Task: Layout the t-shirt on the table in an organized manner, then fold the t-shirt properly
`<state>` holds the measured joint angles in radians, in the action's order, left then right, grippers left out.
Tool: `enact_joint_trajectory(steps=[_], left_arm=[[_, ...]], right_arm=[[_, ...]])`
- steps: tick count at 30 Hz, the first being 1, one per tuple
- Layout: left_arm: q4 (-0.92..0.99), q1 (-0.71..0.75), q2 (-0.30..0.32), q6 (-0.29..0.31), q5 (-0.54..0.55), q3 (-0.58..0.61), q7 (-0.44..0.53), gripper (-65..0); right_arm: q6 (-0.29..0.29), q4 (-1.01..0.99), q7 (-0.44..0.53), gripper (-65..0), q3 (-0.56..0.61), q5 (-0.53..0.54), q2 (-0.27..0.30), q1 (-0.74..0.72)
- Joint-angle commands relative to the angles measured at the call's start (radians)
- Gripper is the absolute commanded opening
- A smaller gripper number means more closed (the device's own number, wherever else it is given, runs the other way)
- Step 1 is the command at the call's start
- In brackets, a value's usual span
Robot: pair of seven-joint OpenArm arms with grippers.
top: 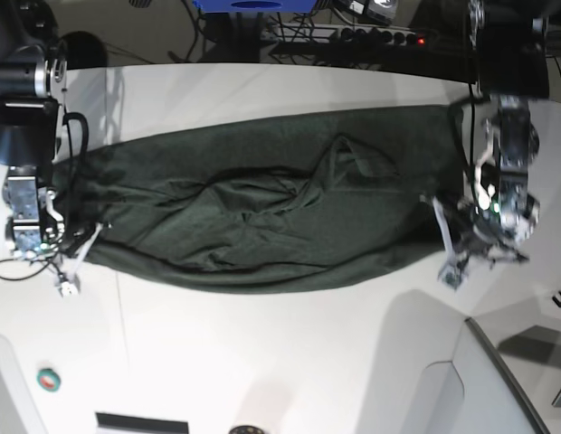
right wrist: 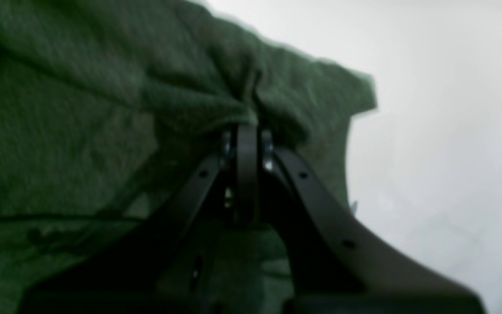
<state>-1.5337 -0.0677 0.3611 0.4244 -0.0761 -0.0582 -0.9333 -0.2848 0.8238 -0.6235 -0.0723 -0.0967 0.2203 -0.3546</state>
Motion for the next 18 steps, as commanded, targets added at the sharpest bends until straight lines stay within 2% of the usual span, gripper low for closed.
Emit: enact_joint_trajectory(steps=[1, 6, 9, 11, 14, 18], left_arm=[[-0.04, 0.01, 0.02, -0.005, -0.006, -0.018, 0.004, -65.0], [-0.093, 0.119, 0.016, -0.005, -0.008, -0.068, 0.004, -65.0], [-0.092, 0.167, 0.017, -0.005, -0.008, -0.068, 0.009, -65.0], [-0.092, 0.19, 0.017, -0.005, -0.008, -0.068, 0.01, -65.0], [-0.086, 0.2, 0.017, -0.005, -0.008, -0.07, 0.01, -65.0], [-0.086, 0.2, 0.019, -0.005, -0.015, -0.068, 0.01, -65.0]], right_arm=[[0.002, 0.018, 0.015, -65.0, -0.004, 0.001, 0.006, -0.022], [0.002, 0.018, 0.001, -63.0, -0.004, 0.001, 0.003, -0.002], [0.002, 0.058, -0.071, -50.3, -0.005, 0.001, 0.003, -0.004], [0.002, 0.179, -0.109, -43.1, -0.005, 0.001, 0.003, 0.027], [0.002, 0.386, -0.181, -42.5, -0.005, 0.001, 0.003, 0.068], [0.002, 0.404, -0.194, -41.4, 0.004, 0.001, 0.003, 0.027]])
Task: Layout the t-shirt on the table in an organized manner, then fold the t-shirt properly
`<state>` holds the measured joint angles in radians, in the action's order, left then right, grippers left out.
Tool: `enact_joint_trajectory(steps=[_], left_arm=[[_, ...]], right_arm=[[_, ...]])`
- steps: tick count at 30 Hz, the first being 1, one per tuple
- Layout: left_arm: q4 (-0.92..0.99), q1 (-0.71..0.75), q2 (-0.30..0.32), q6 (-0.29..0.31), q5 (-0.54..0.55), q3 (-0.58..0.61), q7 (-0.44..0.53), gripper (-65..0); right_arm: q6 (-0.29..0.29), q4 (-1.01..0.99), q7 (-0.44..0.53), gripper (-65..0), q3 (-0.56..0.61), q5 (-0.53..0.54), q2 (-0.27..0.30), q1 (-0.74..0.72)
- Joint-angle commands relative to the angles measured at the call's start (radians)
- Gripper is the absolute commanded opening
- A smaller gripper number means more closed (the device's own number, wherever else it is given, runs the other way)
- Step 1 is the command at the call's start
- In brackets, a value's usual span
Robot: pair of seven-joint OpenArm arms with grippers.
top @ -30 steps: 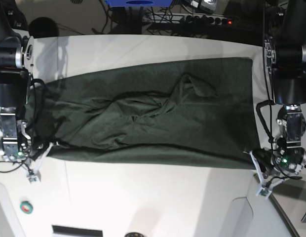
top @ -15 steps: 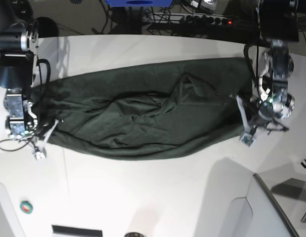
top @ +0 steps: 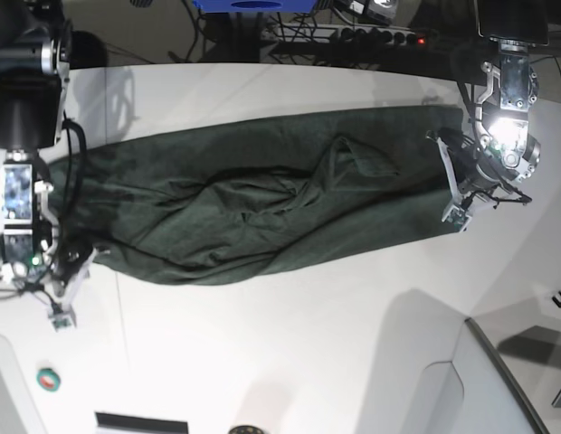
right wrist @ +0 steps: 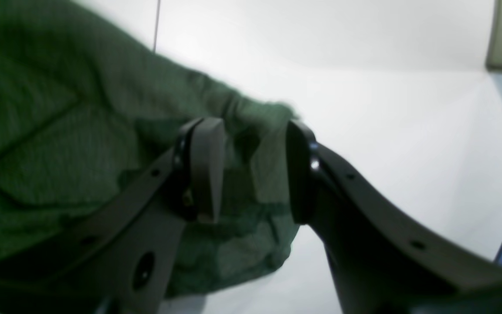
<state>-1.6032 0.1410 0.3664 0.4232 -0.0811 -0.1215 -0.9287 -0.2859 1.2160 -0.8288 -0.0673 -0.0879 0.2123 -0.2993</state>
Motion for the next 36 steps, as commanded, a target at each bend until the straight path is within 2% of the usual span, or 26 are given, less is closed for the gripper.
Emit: enact_joint_trajectory(steps=[1, 9, 14, 19, 24, 28, 31, 33, 34, 36], left_arm=[[-0.016, -0.01, 0.013, -0.004, -0.01, -0.005, 0.006, -65.0], [-0.015, -0.013, 0.015, -0.004, -0.013, -0.005, 0.006, -65.0], [-0.015, -0.011, 0.015, -0.004, -0.013, -0.005, 0.006, -65.0], [-0.015, -0.008, 0.015, -0.004, -0.013, -0.005, 0.006, -65.0], [-0.015, -0.007, 0.015, -0.004, -0.013, -0.008, 0.006, -65.0], [-0.015, 0.009, 0.018, -0.004, -0.013, -0.011, 0.007, -65.0], [-0.015, 0.01, 0.018, -0.004, -0.013, -0.011, 0.007, -65.0], [-0.015, 0.01, 0.018, -0.004, -0.013, -0.011, 0.007, -65.0], [-0.015, 0.012, 0.018, -0.004, -0.013, -0.011, 0.007, -65.0], [-0.015, 0.012, 0.019, -0.004, -0.013, -0.011, 0.007, -65.0]], right_arm=[[0.003, -0.018, 0.012, -41.4, -0.001, -0.008, 0.011, -0.051], [-0.003, -0.353, 0.087, -41.1, 0.007, -0.008, 0.009, -0.222], [-0.109, -0.489, 0.138, -30.8, 0.062, -0.006, -0.003, -0.263], [-0.109, -0.511, 0.202, -31.2, 0.062, -0.006, -0.017, -0.263], [-0.108, -0.511, 0.265, -34.4, 0.062, -0.006, -0.018, -0.262], [-0.057, -0.514, 0.271, -34.2, 0.062, -0.006, -0.018, -0.263], [-0.051, -0.594, 0.308, -34.4, 0.062, -0.005, -0.037, -0.269], [-0.046, -0.667, 0.369, -37.7, 0.062, -0.005, -0.038, -0.275], [-0.046, -0.694, 0.391, -42.5, 0.062, -0.005, -0.04, -0.277], [-0.046, -0.715, 0.408, -58.5, 0.062, -0.005, -0.04, -0.277]])
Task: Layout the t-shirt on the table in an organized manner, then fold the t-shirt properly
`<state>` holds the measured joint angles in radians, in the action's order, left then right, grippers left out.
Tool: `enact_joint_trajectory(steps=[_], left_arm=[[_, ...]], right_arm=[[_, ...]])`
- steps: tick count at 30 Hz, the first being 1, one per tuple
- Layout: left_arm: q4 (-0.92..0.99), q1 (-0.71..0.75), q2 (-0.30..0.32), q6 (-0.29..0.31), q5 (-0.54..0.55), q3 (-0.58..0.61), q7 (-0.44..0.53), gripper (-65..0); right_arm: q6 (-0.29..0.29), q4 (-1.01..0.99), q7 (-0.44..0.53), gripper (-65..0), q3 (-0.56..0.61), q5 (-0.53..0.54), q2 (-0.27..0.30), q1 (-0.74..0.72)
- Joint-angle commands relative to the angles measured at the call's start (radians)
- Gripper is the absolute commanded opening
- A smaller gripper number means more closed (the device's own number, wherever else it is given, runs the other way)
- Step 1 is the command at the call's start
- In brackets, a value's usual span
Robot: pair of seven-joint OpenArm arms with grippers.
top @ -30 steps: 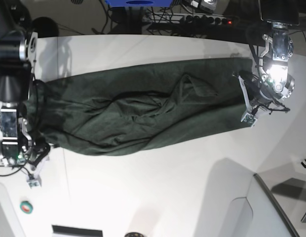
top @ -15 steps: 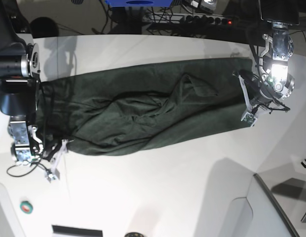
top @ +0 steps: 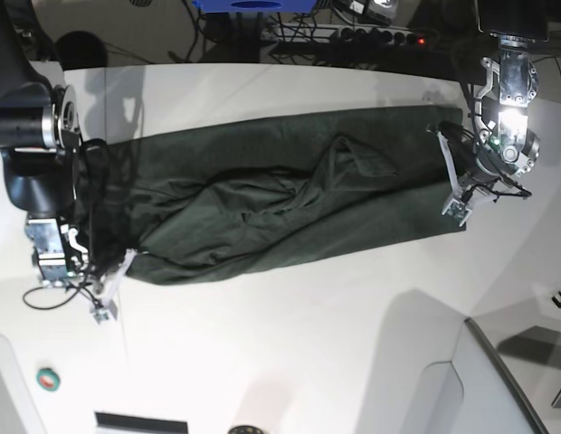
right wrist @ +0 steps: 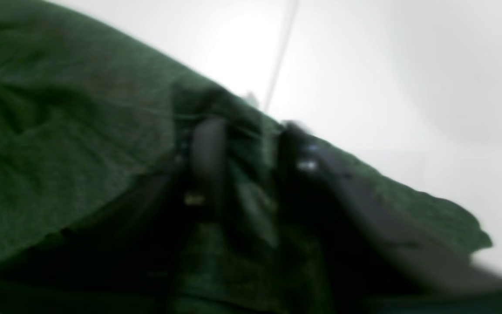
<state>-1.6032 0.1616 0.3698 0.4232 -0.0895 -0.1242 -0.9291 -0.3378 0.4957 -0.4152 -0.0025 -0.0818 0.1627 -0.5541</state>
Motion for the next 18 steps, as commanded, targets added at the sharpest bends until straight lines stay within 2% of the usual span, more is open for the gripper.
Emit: enact_joint_trajectory(steps=[1, 4, 7, 13, 18], left_arm=[[-0.015, -0.009, 0.016, -0.004, -0.005, -0.009, 0.008, -65.0], [-0.015, -0.009, 0.016, -0.004, -0.006, -0.009, 0.008, -65.0], [-0.006, -0.012, 0.016, -0.004, -0.006, -0.009, 0.008, -65.0], [0.007, -0.018, 0.018, -0.004, -0.006, -0.01, 0.008, -65.0], [0.002, -0.02, 0.038, -0.004, -0.003, -0.012, 0.008, -65.0]], right_arm=[[0.006, 0.007, -0.007, -65.0, -0.003, -0.011, 0.01, -0.022], [0.006, 0.033, -0.009, -63.0, -0.003, -0.011, 0.01, -0.021], [0.006, 0.099, -0.035, -65.0, -0.003, -0.011, 0.01, -0.005], [0.006, 0.329, -0.101, -65.0, -0.003, -0.011, 0.015, 0.05], [0.006, 0.363, -0.101, -65.0, -0.003, -0.011, 0.016, 0.053]])
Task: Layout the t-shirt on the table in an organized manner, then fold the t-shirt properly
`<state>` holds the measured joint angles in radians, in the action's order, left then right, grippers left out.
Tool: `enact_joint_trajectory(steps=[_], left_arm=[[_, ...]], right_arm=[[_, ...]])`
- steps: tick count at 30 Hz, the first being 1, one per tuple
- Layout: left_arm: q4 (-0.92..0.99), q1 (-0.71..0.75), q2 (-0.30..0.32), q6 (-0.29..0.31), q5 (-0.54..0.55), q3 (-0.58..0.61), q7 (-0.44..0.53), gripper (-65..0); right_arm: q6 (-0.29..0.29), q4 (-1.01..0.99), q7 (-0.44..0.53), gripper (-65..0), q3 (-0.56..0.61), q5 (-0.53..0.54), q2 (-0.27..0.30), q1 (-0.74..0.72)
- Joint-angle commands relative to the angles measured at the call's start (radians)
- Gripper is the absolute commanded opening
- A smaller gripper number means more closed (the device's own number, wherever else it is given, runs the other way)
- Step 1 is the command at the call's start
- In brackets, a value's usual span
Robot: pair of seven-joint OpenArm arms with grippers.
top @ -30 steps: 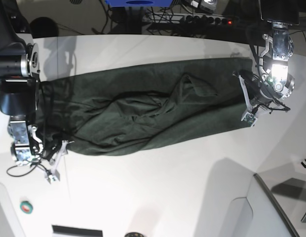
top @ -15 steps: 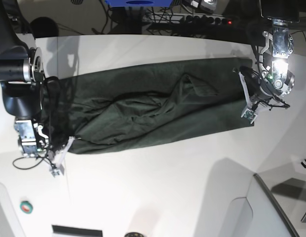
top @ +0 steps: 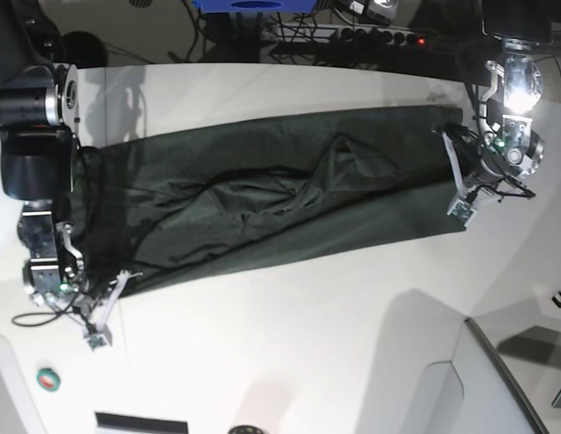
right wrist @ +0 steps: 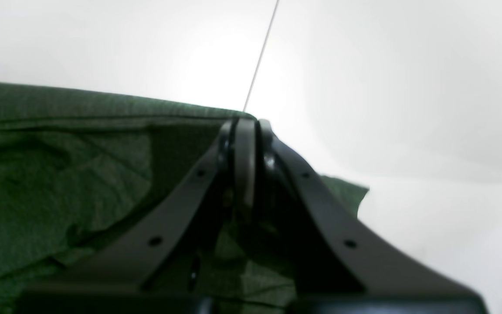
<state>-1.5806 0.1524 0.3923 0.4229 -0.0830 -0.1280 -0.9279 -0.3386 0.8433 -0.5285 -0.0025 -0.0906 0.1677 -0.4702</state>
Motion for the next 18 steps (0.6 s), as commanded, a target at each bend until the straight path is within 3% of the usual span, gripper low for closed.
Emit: enact_joint_trajectory(steps=[1, 8, 18], left_arm=[[-0.028, -0.01, 0.017, -0.003, -0.01, -0.009, 0.007, -65.0], [-0.126, 0.037, 0.029, -0.002, -0.002, -0.098, 0.003, -65.0], [-0.119, 0.149, 0.02, -0.002, -0.002, -0.078, 0.007, -65.0]], right_arm=[[0.006, 0.015, 0.012, -65.0, -0.003, -0.002, 0.011, -0.029], [0.002, 0.037, 0.014, -65.0, -0.003, -0.002, 0.034, 0.018], [0.006, 0.072, -0.017, -65.0, -0.003, -0.004, 0.04, 0.098]])
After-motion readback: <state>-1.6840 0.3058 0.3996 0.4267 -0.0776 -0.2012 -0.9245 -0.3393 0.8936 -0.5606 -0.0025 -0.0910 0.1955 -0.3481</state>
